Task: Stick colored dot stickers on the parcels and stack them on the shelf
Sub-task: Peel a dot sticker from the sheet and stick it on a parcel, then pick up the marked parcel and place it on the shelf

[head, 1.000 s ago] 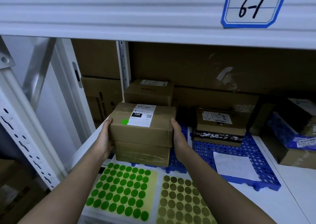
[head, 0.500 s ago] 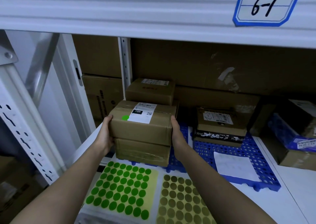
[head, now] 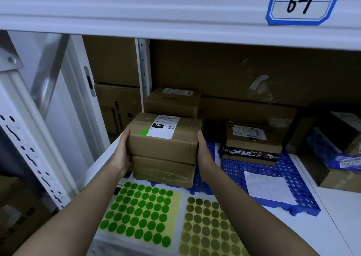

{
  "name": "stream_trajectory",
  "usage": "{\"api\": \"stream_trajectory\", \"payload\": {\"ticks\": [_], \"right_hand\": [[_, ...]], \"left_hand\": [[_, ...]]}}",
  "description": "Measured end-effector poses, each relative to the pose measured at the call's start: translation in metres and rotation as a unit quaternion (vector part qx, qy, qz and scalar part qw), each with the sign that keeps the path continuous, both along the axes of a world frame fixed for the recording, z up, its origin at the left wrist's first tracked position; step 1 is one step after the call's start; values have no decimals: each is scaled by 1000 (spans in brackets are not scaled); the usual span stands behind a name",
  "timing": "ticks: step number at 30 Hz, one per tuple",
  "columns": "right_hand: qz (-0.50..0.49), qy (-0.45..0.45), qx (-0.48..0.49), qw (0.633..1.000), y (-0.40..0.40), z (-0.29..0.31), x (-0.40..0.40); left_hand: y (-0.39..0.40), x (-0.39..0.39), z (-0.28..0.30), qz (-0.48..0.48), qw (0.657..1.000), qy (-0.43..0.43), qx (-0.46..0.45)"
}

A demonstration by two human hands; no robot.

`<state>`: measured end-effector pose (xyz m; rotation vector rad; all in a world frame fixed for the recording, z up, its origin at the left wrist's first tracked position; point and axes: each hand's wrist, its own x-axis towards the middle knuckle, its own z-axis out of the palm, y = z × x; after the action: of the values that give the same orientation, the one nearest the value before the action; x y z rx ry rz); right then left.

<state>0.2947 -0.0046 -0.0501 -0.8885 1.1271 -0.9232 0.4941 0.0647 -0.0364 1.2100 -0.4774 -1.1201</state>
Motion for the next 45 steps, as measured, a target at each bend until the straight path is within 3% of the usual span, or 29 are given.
{"api": "stream_trajectory", "payload": {"ticks": [11,14,17,20,24,34,45], "right_hand": [[-3,4,-48,999,4,9,-8],[-13,4,-56,998,6,12,-10],[-30,-1,-61,998,5,16,-13],[-65,4,-93,994,7,21,-20],[-132,24,-172,976,4,34,-41],[-157,92,-263,948,-17,57,-118],[-206,170,-266,926,-29,47,-240]], "left_hand": [[-4,6,3,60,991,-122,-6],[-3,5,10,88,975,-202,-18],[-4,1,18,130,942,-305,-40],[-5,-12,31,164,884,-431,-77],[-17,-39,49,156,835,-522,-74],[-59,-156,68,48,817,-539,-198],[-84,-301,50,-76,831,-536,-129]]}}
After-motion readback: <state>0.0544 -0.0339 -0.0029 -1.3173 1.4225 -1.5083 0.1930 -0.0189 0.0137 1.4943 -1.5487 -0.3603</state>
